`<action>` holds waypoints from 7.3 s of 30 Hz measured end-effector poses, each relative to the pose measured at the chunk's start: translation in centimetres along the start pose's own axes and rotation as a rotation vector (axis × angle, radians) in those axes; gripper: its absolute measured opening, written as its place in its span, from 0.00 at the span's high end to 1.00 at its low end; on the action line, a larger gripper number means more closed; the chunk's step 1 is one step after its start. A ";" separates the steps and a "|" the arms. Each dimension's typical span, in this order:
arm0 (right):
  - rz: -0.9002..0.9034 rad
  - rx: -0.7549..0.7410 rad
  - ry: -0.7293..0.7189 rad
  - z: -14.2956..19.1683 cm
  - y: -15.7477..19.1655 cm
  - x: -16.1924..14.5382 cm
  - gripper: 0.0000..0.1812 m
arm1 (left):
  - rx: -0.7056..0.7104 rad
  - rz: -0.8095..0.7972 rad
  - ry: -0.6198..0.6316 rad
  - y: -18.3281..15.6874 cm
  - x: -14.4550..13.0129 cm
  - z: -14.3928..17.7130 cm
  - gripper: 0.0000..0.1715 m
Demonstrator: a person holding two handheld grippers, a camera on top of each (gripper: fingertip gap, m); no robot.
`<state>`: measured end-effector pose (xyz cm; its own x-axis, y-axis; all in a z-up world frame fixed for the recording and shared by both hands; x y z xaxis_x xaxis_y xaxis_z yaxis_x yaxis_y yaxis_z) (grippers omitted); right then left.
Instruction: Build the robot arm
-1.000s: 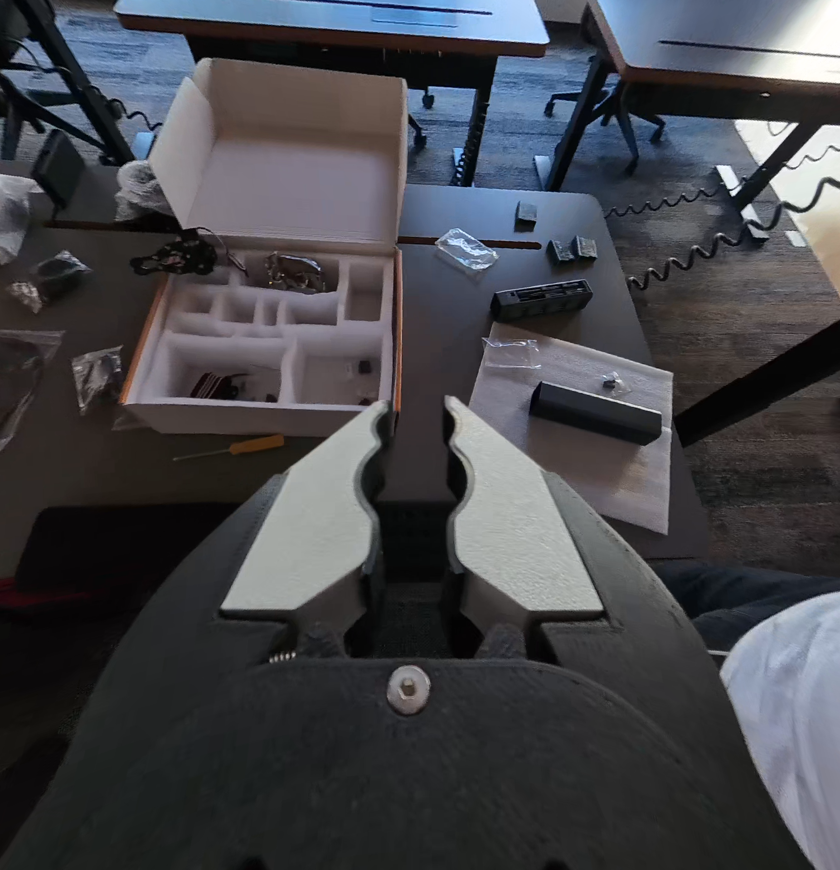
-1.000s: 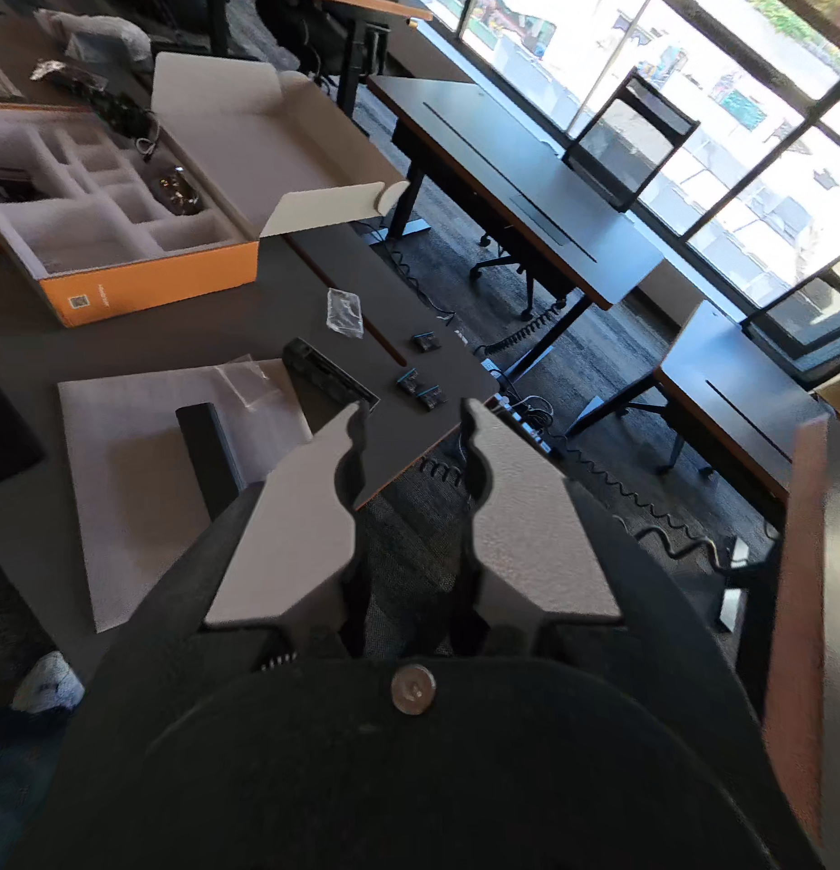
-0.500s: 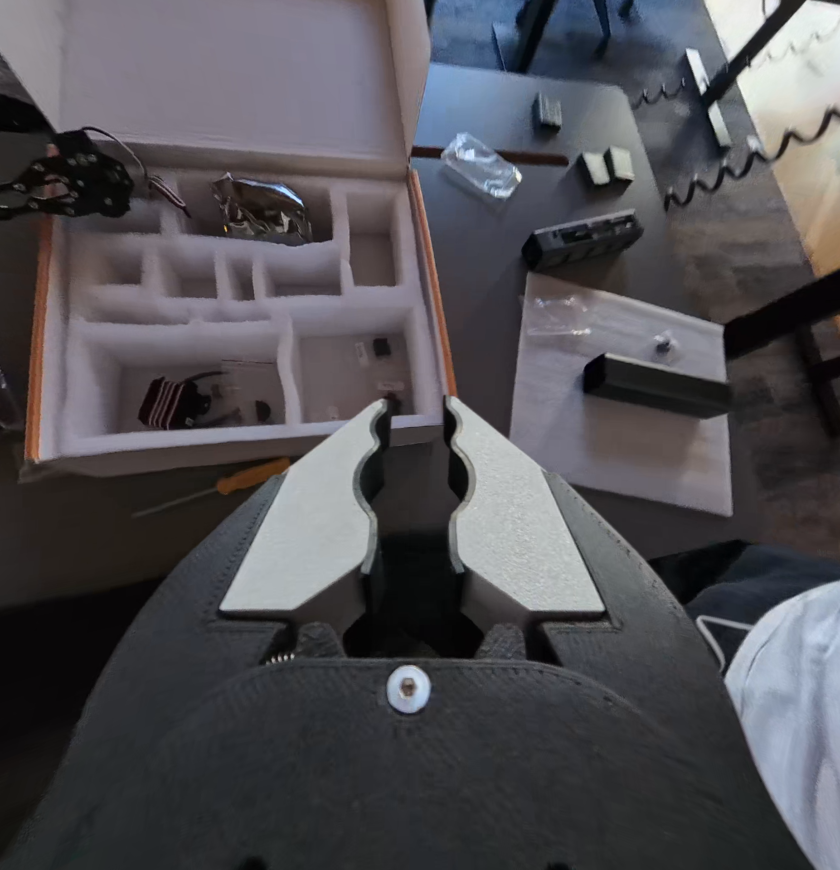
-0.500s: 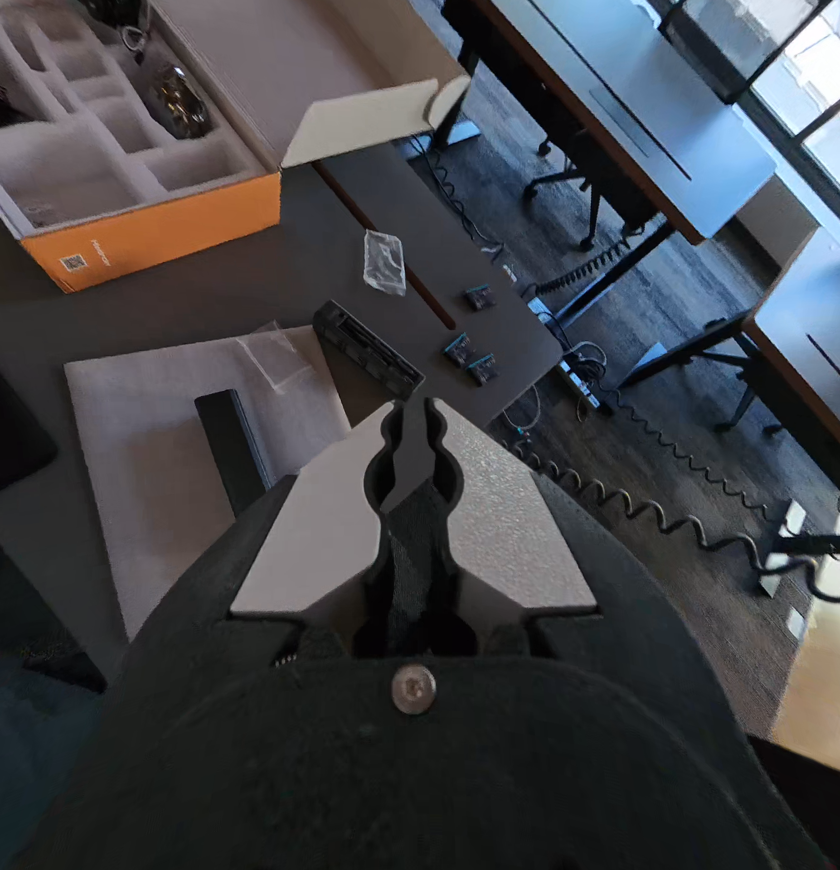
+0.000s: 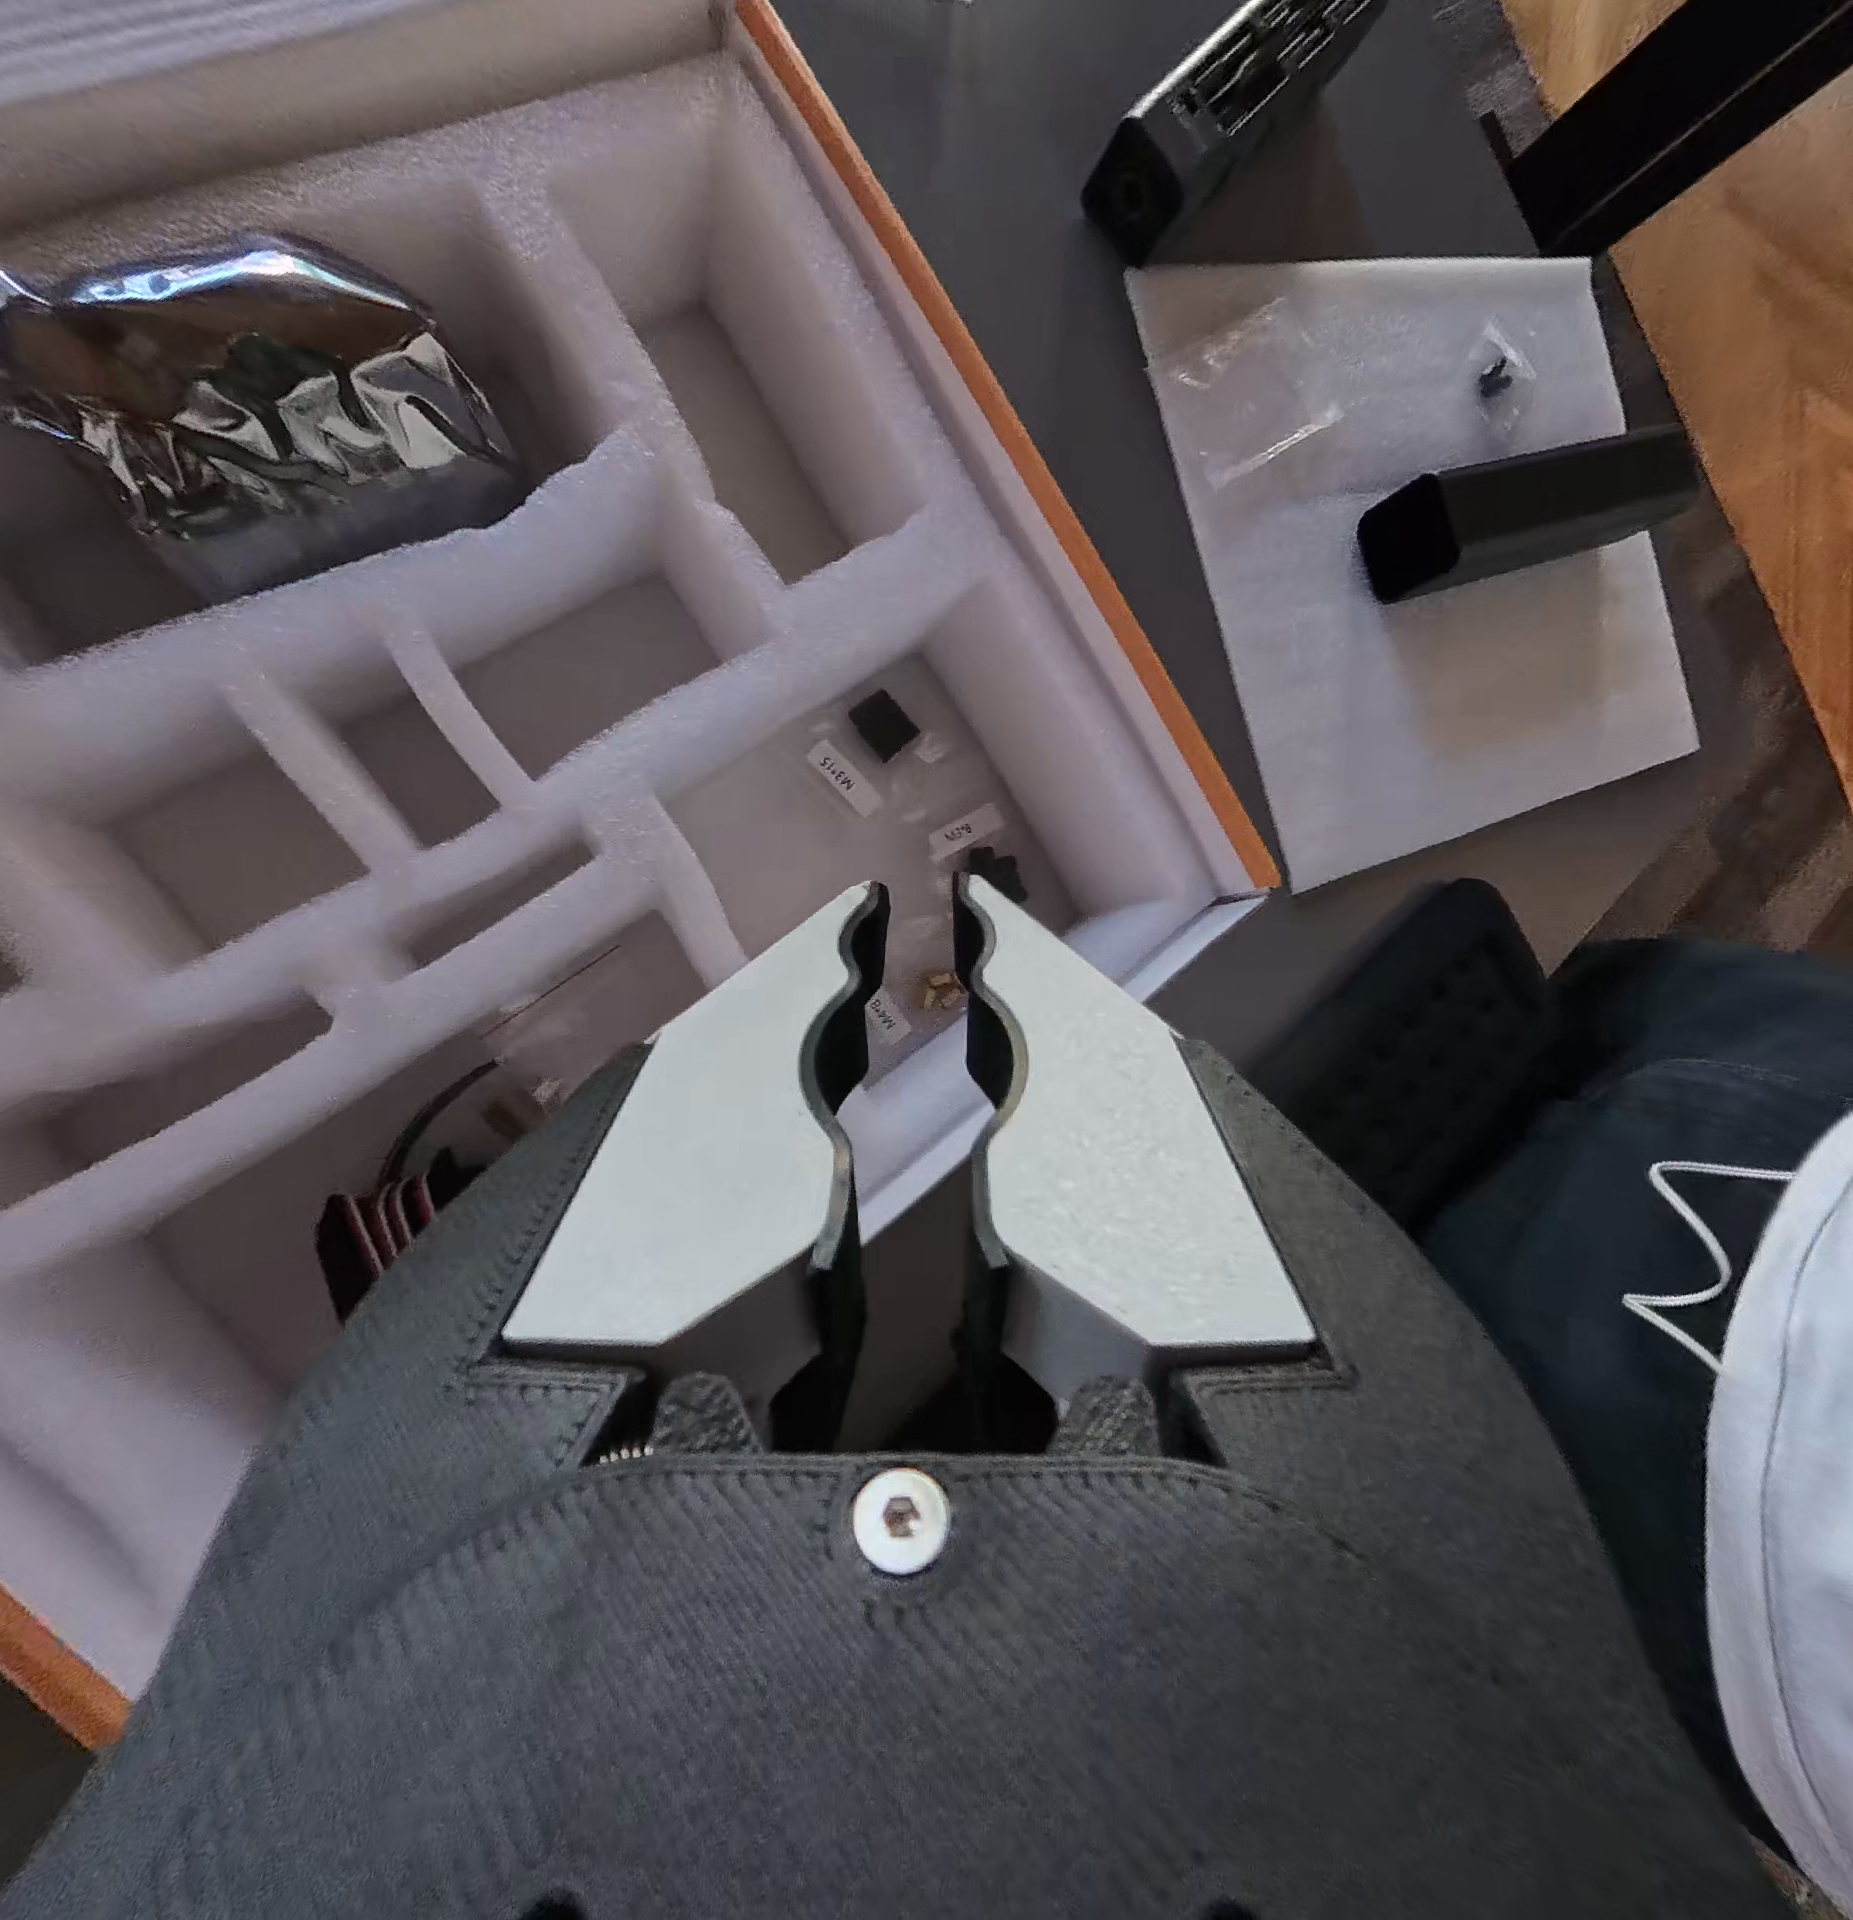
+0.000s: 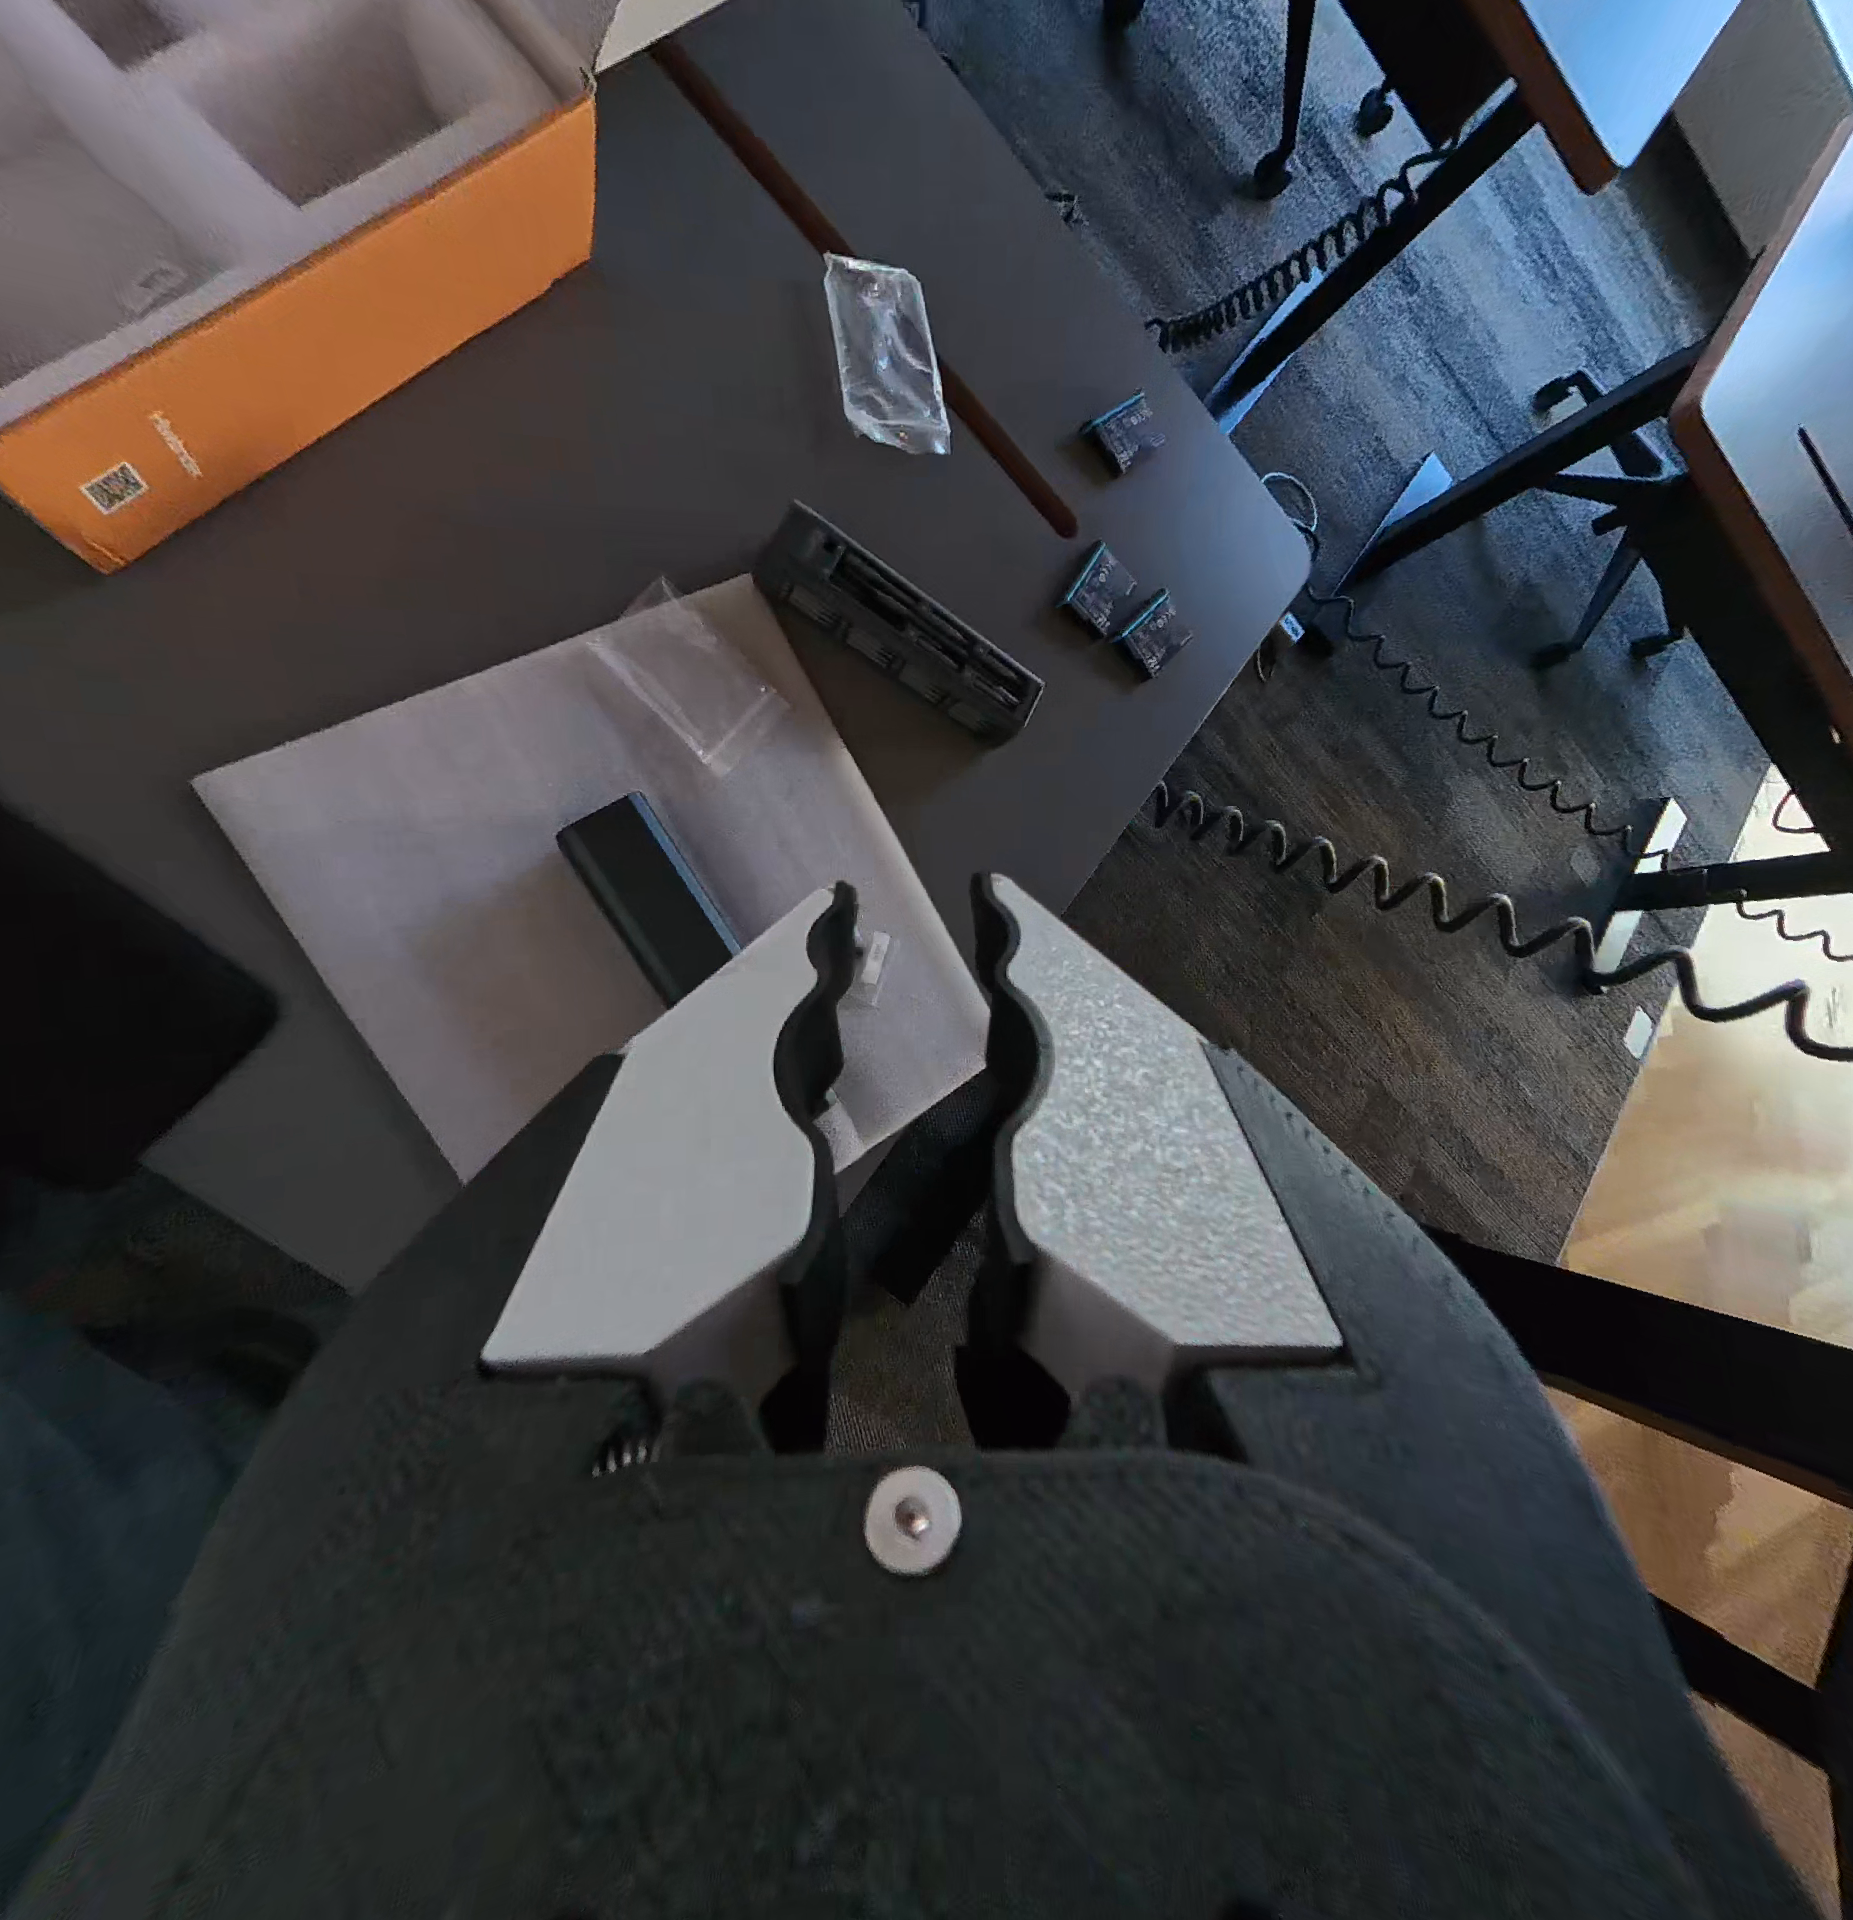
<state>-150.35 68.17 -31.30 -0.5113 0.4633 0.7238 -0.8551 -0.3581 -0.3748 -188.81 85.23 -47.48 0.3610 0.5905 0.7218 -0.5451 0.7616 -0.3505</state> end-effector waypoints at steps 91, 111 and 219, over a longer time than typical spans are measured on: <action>-0.532 -0.538 -0.292 55.7 -47.5 -56.1 0.89 | -0.857 -0.534 -0.423 -99.6 25.1 -42.8 0.85; -0.282 -0.343 -0.568 52.4 -76.0 -63.2 0.87 | -0.715 -0.589 -0.397 -116.1 29.7 -56.0 0.89; -0.631 -0.194 -0.818 48.5 -121.2 -85.4 1.00 | 0.843 0.365 -0.848 -118.4 33.3 -69.0 0.91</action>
<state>1.06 32.71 -19.63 0.1833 -0.1941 0.9637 -0.9824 -0.0730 0.1722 -60.04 33.12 -23.11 -0.3433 0.1346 0.9295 -0.9382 -0.0032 -0.3460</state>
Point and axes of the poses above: each gripper's, where its closed fingertips meet, z back along the fingers, x out of its top, y = z × x across the jaws, the point moved 4 cm from there along z, back along the fingers, and after that the axes turned 15 degrees about -y, right-handed, at the moved point
